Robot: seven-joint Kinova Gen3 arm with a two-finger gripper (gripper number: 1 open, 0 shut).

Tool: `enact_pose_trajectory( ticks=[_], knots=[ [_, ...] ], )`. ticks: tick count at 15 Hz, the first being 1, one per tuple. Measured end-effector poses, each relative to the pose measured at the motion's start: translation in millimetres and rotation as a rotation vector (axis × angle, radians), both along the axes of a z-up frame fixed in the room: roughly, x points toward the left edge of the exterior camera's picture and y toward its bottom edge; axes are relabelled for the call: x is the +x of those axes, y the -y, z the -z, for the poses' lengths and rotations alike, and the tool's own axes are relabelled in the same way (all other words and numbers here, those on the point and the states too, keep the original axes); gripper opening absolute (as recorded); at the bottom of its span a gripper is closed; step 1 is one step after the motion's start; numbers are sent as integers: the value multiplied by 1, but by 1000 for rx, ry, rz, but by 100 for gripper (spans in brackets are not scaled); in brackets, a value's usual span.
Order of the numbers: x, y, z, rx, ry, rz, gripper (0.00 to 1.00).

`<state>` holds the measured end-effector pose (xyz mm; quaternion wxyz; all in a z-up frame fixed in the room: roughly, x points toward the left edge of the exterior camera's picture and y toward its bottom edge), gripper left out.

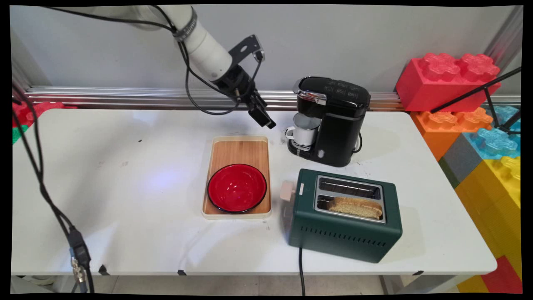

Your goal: Press the toaster switch

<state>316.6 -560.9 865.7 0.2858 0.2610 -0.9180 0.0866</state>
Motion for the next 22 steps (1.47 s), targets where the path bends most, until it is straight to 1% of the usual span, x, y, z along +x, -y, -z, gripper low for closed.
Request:
enact_pose_trajectory(
  ticks=[2, 9, 11, 13, 18, 22],
  knots=[
    [-1, -16, -15, 7, 3, 4, 100],
    [-18, -70, -53, 46, -1, 72, 100],
    [-23, -90, -64, 60, -13, 106, 100],
    [-24, -106, -72, 62, -35, 131, 100],
    [-18, -126, -75, 25, -88, 153, 100],
    [-3, -140, -68, -30, -158, 199, 100]
  ],
)
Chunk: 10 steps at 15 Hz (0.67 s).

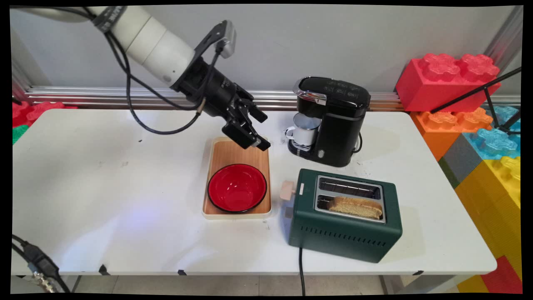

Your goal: Press the toaster switch

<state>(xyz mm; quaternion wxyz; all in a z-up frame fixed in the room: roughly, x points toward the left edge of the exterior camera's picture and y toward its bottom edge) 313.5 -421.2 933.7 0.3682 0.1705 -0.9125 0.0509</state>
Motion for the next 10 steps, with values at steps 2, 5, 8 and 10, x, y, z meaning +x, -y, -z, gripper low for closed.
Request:
enact_pose_trajectory(
  ticks=[2, 5, 8, 10],
  knots=[
    [6, -3, 5, -23, -36, 30, 100],
    [12, -7, 16, -56, -91, 93, 100],
    [15, -9, 25, -68, -127, 140, 100],
    [18, -9, 33, -71, -149, 176, 100]
  ],
)
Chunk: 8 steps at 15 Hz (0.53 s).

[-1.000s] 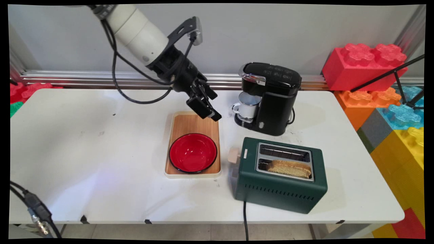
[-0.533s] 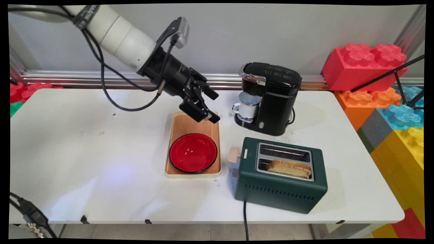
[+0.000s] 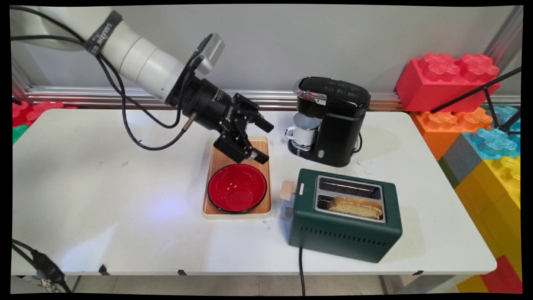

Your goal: Press the toaster switch

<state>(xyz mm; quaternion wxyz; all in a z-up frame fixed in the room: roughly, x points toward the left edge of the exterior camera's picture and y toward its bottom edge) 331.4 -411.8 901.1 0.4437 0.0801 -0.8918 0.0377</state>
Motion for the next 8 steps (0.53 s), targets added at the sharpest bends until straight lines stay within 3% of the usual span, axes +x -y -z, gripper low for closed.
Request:
enact_pose_trajectory(
  ticks=[8],
  knots=[
    [6, 4, 27, 2, -15, 66, 100]
  ],
)
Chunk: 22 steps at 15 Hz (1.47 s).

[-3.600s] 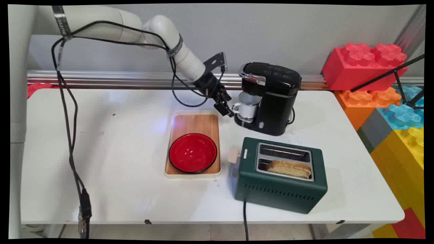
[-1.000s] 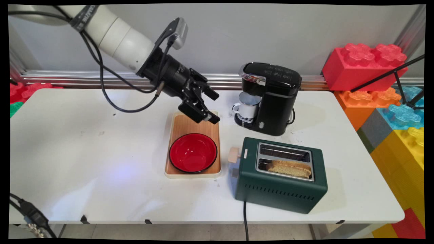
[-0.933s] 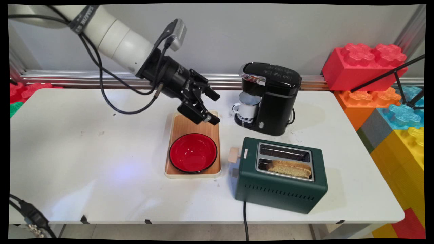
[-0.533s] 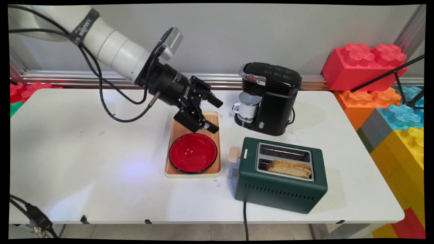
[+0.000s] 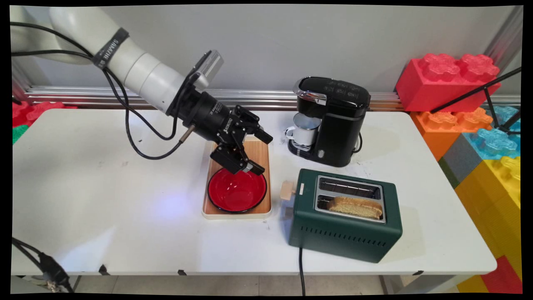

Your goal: Press the toaster switch

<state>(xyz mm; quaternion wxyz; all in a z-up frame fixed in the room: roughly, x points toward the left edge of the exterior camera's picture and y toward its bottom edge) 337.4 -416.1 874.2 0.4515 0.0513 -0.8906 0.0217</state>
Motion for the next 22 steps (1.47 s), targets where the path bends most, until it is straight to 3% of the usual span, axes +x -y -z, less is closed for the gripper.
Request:
enact_pose_trajectory(
  ticks=[5, 6, 16, 22],
  knots=[
    [2, 2, 10, 4, -5, 21, 100],
    [2, 2, 12, 5, -7, 25, 0],
    [-1, -5, 23, 53, -14, 57, 0],
    [-12, -2, 37, 56, -11, 45, 0]
  ],
)
